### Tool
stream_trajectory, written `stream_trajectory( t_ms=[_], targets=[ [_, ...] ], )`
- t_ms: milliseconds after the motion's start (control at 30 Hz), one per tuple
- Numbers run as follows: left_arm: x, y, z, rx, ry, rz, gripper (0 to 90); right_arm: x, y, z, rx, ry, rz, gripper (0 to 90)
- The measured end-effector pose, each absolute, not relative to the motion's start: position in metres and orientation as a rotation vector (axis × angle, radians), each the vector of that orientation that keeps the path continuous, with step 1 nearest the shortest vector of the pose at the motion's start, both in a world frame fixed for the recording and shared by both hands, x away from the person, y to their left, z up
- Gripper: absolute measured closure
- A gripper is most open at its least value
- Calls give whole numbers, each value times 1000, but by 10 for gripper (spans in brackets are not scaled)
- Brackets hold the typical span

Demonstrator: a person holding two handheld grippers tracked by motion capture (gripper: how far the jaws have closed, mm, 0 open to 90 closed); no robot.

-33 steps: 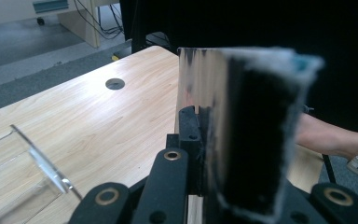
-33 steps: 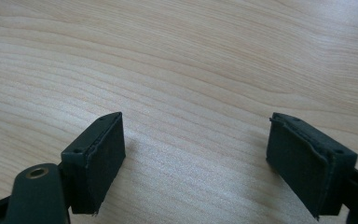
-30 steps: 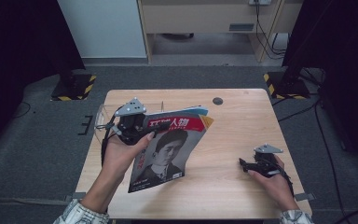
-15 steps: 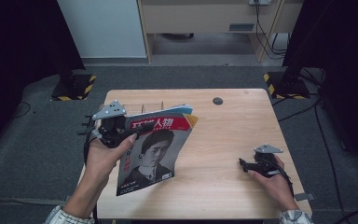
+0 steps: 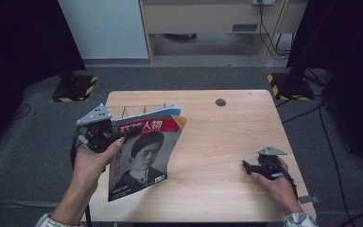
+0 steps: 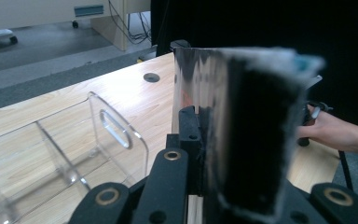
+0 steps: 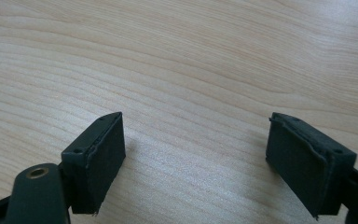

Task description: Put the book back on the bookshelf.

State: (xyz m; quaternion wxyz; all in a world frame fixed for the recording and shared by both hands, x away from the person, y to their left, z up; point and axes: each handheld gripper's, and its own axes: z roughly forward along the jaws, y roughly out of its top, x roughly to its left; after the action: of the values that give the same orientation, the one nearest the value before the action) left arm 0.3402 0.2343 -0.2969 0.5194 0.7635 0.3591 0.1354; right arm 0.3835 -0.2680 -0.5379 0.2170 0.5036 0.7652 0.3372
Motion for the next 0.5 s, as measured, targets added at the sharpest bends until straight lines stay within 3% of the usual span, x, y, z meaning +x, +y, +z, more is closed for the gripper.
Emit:
stream_trajectory(
  t_ms=[500],
  targets=[
    [331,269,-298,1784,922,371,864,383,-268,-538,1391,2119,934,199]
  ],
)
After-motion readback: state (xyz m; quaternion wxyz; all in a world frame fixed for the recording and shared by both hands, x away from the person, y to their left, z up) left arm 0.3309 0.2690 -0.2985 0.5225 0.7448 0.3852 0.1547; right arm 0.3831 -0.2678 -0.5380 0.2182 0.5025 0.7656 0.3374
